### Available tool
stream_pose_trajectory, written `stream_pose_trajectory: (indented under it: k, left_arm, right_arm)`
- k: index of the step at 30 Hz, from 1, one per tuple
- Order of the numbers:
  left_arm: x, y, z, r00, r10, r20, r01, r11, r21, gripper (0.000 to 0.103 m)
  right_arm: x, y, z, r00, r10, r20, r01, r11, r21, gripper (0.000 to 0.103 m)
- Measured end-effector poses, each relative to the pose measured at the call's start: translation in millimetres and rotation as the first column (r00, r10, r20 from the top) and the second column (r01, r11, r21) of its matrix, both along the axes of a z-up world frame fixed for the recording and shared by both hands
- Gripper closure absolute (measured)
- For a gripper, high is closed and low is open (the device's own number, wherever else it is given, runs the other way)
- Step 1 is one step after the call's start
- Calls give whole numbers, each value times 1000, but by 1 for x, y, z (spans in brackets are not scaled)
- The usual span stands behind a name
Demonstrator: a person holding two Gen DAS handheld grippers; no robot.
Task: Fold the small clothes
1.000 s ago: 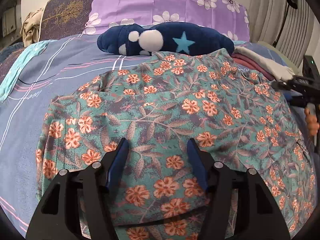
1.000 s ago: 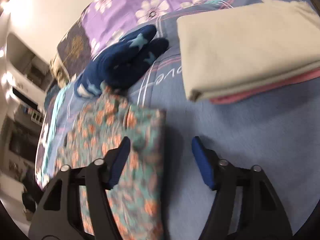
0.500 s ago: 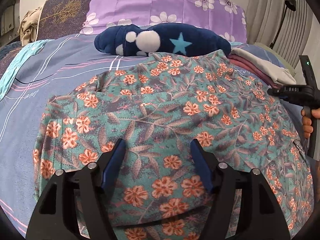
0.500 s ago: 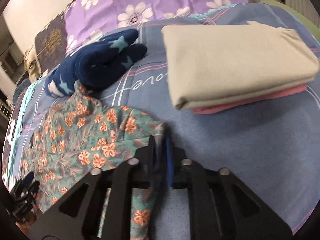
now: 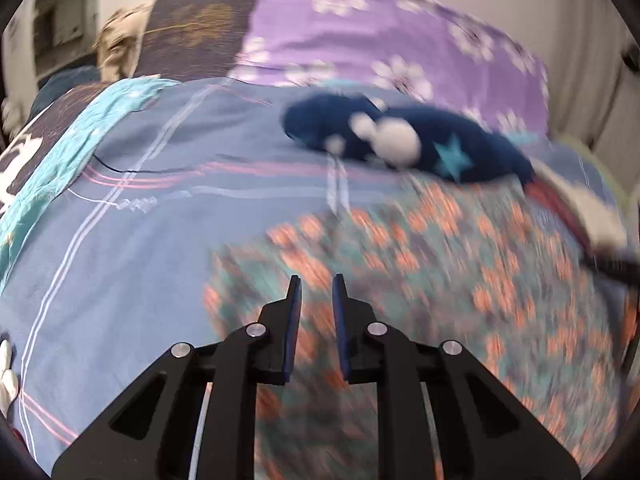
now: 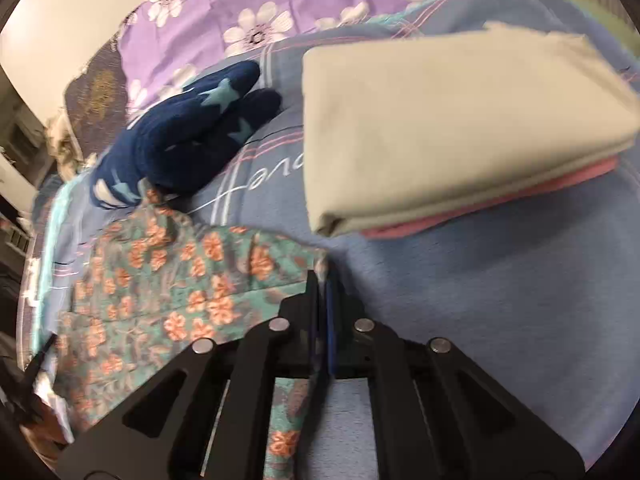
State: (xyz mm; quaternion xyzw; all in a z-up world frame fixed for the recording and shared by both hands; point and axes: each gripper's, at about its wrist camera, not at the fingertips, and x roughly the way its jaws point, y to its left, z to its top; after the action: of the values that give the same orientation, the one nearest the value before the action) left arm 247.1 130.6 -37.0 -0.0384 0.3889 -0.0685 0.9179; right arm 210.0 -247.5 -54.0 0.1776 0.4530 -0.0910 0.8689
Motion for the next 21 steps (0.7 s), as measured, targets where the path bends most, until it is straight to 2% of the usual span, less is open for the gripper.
stream_pose_trajectory:
  k: [1,2,3,4,6,7,8,9,10,11,13,14,15,16,17,18,19,21]
  left_arm:
    - [9,2,4,1000,-1,1,1,1000,-7,86]
    - [17,1,7,1000,-7,0,7,1000,-1,86]
    - [30,-5,11,1000,-9,0,9,999,33,85]
    - [37,-11,11,1000,-15,-2,15,999,51,82]
    - [57,-31,8,996,-80,-38,82,995,51,67]
    - [66,-41,5,992,-111,-63,114,993,42,58]
    - [74,-53,0,987,-135,-85,139,989,43,53]
    - [84,-68,-7,982,-156,-109,164,984,64,52]
    - [91,-80,-13,978,-168,-125,179,980,85,50]
    - [97,-92,-20,974,-176,-141,191,976,106,50]
    - [110,-111,-34,971,-172,-165,196,970,140,50]
    - [114,-116,-37,973,-167,-158,191,970,148,63]
    - [117,-120,-37,975,-179,-135,197,971,135,79]
    - [118,-124,-35,972,-195,-129,211,970,123,100]
    - [116,-126,-31,974,-197,-114,211,968,134,100]
    - [108,-129,-24,977,-205,-57,212,962,169,100]
    - [98,-129,-16,973,-229,5,224,955,194,100]
    - [78,-125,-3,958,-257,124,222,943,246,100]
  right_arm:
    - [-2,10,11,1000,-25,17,27,993,-116,83]
    - [-5,20,22,998,-48,47,57,973,-226,64]
    - [-6,25,28,996,-47,75,66,960,-273,58]
    - [-5,34,36,993,-9,114,42,956,-292,58]
    - [8,49,42,984,116,135,-84,972,-220,58]
    - [21,58,40,975,186,119,-167,974,-154,58]
    - [33,64,36,967,230,110,-220,970,-100,58]
    - [44,69,33,958,266,106,-261,964,-55,56]
    - [60,74,27,951,294,92,-293,956,-19,50]
    - [72,76,22,952,298,77,-298,954,-4,42]
    - [97,81,11,954,297,50,-299,954,39,37]
    - [103,80,7,953,301,43,-303,951,56,38]
    - [111,82,2,950,310,35,-311,947,74,46]
    - [116,87,-3,940,340,29,-341,935,98,100]
    - [114,91,-1,935,354,34,-356,929,106,100]
    - [108,92,5,934,346,86,-353,932,85,100]
    - [98,89,16,921,351,171,-366,929,64,101]
    - [80,80,31,905,319,281,-342,939,34,101]
